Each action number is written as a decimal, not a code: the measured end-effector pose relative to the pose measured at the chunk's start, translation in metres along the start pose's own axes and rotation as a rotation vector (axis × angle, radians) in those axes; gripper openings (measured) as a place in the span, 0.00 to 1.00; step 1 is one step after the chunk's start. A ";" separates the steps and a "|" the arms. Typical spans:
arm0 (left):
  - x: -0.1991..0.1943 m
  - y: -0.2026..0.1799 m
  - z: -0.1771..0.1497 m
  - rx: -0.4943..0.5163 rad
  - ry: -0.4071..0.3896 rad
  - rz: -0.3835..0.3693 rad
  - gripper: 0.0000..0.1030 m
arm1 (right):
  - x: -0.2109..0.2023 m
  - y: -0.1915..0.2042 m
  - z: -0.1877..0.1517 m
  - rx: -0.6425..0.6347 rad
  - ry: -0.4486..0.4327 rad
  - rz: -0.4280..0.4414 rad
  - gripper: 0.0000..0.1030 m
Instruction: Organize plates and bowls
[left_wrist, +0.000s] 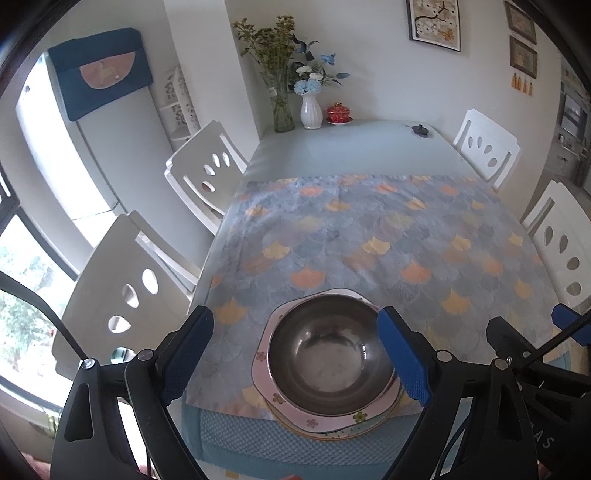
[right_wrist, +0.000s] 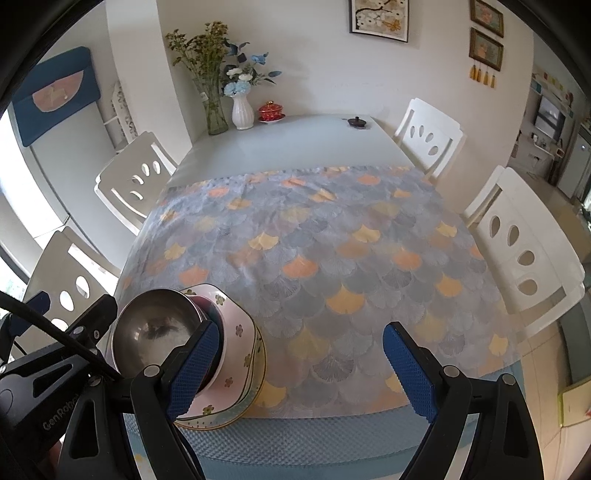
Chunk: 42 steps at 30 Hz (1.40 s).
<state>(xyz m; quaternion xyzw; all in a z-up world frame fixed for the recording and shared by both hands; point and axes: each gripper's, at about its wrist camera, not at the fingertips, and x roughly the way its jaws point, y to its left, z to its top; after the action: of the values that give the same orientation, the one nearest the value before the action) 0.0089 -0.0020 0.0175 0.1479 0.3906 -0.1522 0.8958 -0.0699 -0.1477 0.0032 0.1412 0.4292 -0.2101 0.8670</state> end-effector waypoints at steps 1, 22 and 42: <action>-0.001 -0.002 0.001 -0.003 0.000 0.004 0.87 | 0.000 -0.003 0.001 -0.005 -0.001 0.005 0.87; -0.013 -0.102 -0.001 -0.041 0.087 0.055 0.87 | -0.006 -0.112 0.016 -0.047 0.028 0.043 0.87; -0.034 -0.084 -0.030 -0.120 0.118 0.210 0.87 | 0.037 -0.115 0.032 -0.045 0.061 0.073 0.87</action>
<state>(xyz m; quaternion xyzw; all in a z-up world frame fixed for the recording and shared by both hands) -0.0653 -0.0615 0.0110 0.1426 0.4336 -0.0251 0.8894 -0.0838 -0.2704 -0.0146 0.1438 0.4543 -0.1642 0.8637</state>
